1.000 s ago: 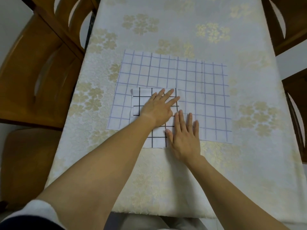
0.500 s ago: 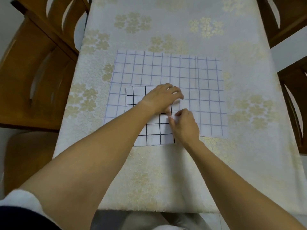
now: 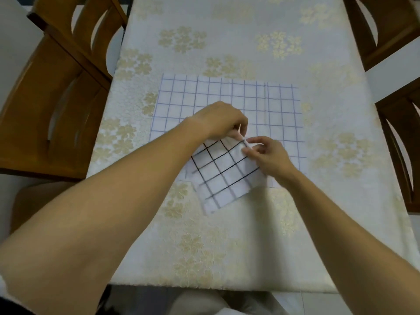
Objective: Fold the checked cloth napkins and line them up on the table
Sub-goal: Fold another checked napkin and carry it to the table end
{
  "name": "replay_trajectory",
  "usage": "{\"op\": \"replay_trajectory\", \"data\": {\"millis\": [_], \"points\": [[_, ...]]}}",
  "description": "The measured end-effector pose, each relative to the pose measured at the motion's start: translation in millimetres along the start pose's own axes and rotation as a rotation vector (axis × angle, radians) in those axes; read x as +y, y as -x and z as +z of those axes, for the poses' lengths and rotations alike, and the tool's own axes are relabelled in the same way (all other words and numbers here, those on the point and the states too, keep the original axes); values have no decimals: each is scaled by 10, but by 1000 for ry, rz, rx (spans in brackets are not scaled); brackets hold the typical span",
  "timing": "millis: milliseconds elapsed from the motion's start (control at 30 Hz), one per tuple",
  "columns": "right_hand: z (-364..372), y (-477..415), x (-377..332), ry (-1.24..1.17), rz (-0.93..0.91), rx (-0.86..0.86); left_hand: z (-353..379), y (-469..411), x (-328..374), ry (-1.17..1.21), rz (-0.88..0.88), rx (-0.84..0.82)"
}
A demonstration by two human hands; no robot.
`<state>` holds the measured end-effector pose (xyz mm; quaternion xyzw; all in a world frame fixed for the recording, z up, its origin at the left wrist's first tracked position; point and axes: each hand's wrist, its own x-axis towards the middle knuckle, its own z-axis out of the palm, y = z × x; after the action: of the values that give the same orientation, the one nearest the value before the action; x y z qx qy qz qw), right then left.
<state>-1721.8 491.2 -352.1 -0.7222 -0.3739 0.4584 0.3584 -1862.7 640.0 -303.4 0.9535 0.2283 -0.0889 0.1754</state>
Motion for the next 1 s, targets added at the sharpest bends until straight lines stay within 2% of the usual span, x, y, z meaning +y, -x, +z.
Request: {"op": "replay_trajectory", "data": {"millis": [167,300,367,433,500,533,600,667,833,1000], "points": [[-400,-134,-103,-63,-8,34,-189,134,-165,193,-207,-59],[-523,-213,25,-41,66,141,115,315,-339,448,-390,15],[-514,-227,69,-157,116,204,275,394,-383,626,-473,117],[-476,-229,56,-312,182,202,369,457,-384,907,-567,201],[-409,-201,23,-386,226,155,441,526,-381,1122,-621,211],[-379,-182,29,-363,233,115,490,563,-387,1158,-632,198],[-312,-128,61,-206,206,59,591,642,-390,1147,-638,179],[-268,-112,79,-33,144,80,643,705,-399,1146,-653,203],[-285,-108,-45,10,80,108,591,729,-413,1284,-641,271],[-217,-106,203,217,-48,224,679,729,-447,919,-605,324]]}}
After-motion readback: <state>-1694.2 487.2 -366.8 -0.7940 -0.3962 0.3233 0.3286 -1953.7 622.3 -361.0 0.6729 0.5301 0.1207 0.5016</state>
